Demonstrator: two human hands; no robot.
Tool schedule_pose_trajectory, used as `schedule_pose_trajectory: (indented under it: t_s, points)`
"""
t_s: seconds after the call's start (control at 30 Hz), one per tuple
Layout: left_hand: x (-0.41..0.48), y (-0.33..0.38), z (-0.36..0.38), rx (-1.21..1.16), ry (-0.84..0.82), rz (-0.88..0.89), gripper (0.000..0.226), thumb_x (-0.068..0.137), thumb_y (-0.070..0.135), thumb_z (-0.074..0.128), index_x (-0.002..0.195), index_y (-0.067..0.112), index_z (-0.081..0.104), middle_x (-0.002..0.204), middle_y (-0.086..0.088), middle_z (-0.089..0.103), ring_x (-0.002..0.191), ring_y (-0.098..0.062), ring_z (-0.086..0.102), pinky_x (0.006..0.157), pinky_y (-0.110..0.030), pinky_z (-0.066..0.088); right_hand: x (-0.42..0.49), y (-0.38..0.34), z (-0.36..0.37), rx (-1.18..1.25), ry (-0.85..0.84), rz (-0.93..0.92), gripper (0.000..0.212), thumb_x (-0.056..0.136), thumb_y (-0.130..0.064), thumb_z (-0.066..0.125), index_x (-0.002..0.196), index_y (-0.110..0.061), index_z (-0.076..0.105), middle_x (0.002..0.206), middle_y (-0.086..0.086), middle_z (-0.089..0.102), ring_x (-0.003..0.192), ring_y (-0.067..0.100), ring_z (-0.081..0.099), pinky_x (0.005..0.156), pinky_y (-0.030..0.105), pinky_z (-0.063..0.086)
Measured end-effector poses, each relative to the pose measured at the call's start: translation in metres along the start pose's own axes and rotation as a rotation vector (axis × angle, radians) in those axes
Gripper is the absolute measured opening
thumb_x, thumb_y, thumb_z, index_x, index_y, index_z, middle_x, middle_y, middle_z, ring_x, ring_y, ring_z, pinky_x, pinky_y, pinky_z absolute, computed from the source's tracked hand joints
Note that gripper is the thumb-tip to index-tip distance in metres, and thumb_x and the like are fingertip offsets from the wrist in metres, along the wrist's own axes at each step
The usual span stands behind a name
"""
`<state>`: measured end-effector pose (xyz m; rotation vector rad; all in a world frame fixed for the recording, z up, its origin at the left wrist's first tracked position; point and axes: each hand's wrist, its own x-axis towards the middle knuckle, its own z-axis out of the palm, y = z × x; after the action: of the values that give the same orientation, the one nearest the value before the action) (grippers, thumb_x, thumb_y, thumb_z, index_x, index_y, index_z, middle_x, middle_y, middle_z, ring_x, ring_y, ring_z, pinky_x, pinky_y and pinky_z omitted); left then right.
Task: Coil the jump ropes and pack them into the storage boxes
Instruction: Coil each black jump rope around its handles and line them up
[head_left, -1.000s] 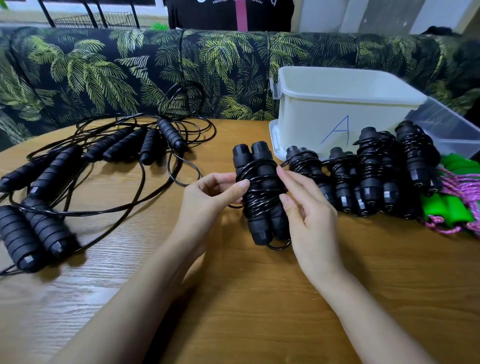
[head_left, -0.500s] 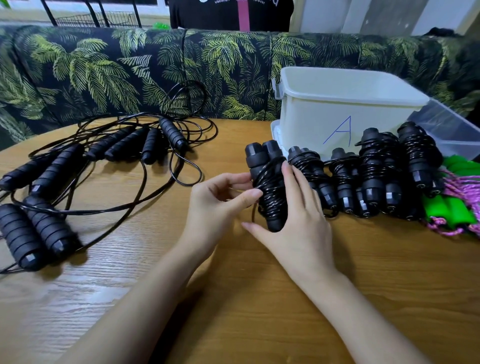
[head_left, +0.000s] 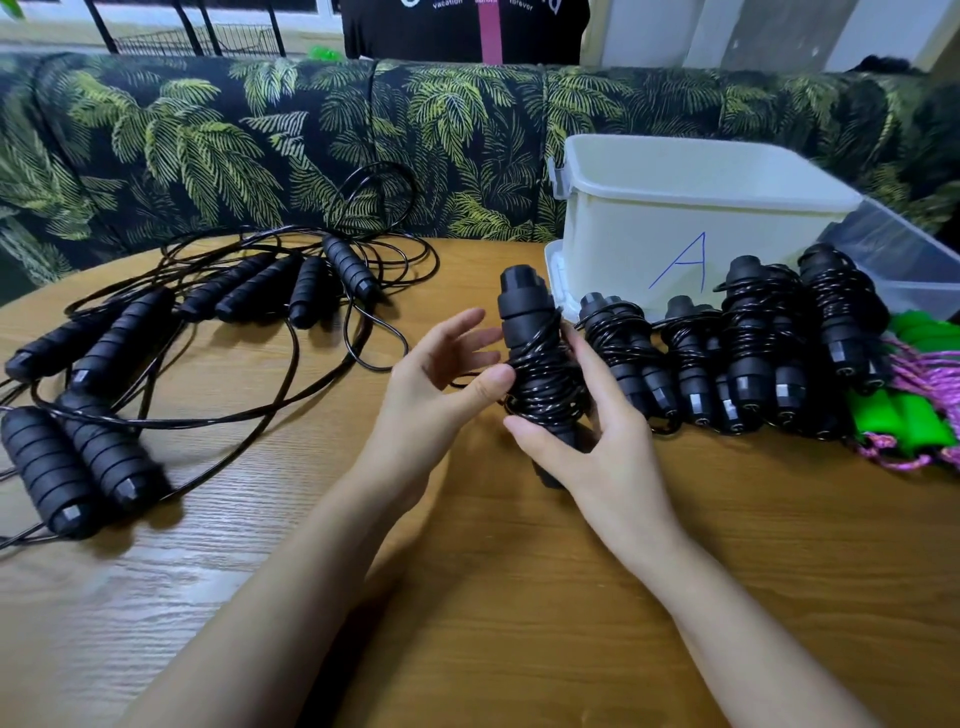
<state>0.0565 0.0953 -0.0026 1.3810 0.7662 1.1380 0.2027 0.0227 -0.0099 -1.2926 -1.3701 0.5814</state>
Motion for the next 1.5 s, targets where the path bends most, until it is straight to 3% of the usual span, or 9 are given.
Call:
schedule_pose_trajectory:
  t_s: [0.13,0.27,0.43,0.53,0.63,0.97,1.23,1.4,1.5]
  points:
    - [-0.002,0.004,0.000,-0.014,-0.152,-0.041,0.057,0.088,0.019,0.068,0.140,0.006,0.049,0.125,0.000,0.068,0.120,-0.008,0.060,0.093,-0.018,0.047,0.001,0.000,-0.005,0.087,-0.096,0.001,0.072,0.076,-0.041,0.072,0.142,-0.032,0.046,0.135,-0.016,0.057,0.131,0.009,0.050,0.112,0.042,0.039]
    - [-0.004,0.007,0.003,-0.060,-0.133,-0.022,0.051,0.083,0.018,0.058,0.132,0.001,0.055,0.110,0.009,0.073,0.107,-0.001,0.064,0.086,-0.013,0.047,0.002,0.002,-0.007,0.054,-0.088,-0.024,0.073,0.075,-0.046,0.071,0.142,-0.026,0.049,0.137,-0.012,0.049,0.135,0.012,0.044,0.114,0.041,0.037]
    - [-0.005,0.007,0.006,-0.059,-0.047,0.002,0.051,0.081,0.017,0.062,0.130,0.002,0.056,0.105,0.005,0.074,0.103,-0.004,0.067,0.083,-0.015,0.049,-0.001,0.002,-0.002,0.022,-0.066,-0.033,0.079,0.078,-0.034,0.078,0.147,-0.033,0.039,0.142,-0.015,0.052,0.135,0.005,0.044,0.111,0.027,0.037]
    - [-0.006,0.005,0.007,-0.057,-0.012,0.003,0.054,0.075,0.019,0.068,0.126,0.002,0.059,0.102,0.003,0.076,0.097,-0.007,0.069,0.078,-0.017,0.052,-0.003,0.002,0.003,-0.020,-0.023,-0.059,0.087,0.077,-0.018,0.084,0.147,-0.036,0.036,0.140,-0.028,0.046,0.131,-0.011,0.041,0.102,0.007,0.033]
    - [-0.004,0.003,0.003,-0.021,0.000,0.004,0.056,0.071,0.021,0.075,0.122,0.005,0.062,0.106,-0.004,0.075,0.100,-0.015,0.070,0.079,-0.022,0.054,-0.003,0.002,0.002,0.000,-0.026,-0.070,0.082,0.080,-0.013,0.080,0.147,-0.033,0.036,0.134,-0.039,0.041,0.126,-0.021,0.038,0.098,0.001,0.030]
    - [-0.001,0.002,-0.004,0.034,0.018,0.046,0.047,0.072,0.021,0.073,0.113,0.002,0.063,0.093,0.001,0.077,0.091,-0.010,0.071,0.077,-0.019,0.052,0.003,-0.002,-0.015,0.157,-0.154,-0.020,0.076,0.082,-0.023,0.072,0.147,-0.033,0.036,0.149,-0.012,0.047,0.140,0.003,0.039,0.119,0.038,0.030]
    - [0.001,0.003,-0.009,0.070,-0.075,-0.015,0.042,0.081,0.027,0.075,0.116,0.006,0.065,0.100,0.003,0.075,0.097,-0.008,0.069,0.080,-0.017,0.051,0.003,0.000,-0.015,0.228,-0.166,0.014,0.072,0.083,-0.020,0.072,0.147,-0.031,0.039,0.148,-0.010,0.050,0.138,0.005,0.042,0.118,0.035,0.032]
    - [0.002,0.004,-0.014,0.054,-0.112,-0.035,0.034,0.083,0.020,0.071,0.115,0.011,0.065,0.108,-0.001,0.074,0.105,-0.014,0.068,0.084,-0.020,0.052,0.003,-0.002,-0.017,0.353,-0.176,0.105,0.074,0.080,-0.017,0.070,0.147,-0.025,0.040,0.130,-0.018,0.063,0.125,0.002,0.055,0.098,0.017,0.045]
    - [0.003,0.005,-0.015,0.036,-0.108,-0.031,0.037,0.082,0.018,0.069,0.117,0.008,0.064,0.108,-0.004,0.074,0.105,-0.016,0.068,0.085,-0.021,0.052,0.003,-0.004,-0.019,0.435,-0.204,0.126,0.074,0.081,-0.022,0.072,0.148,-0.027,0.040,0.134,-0.012,0.062,0.129,0.009,0.053,0.106,0.032,0.044]
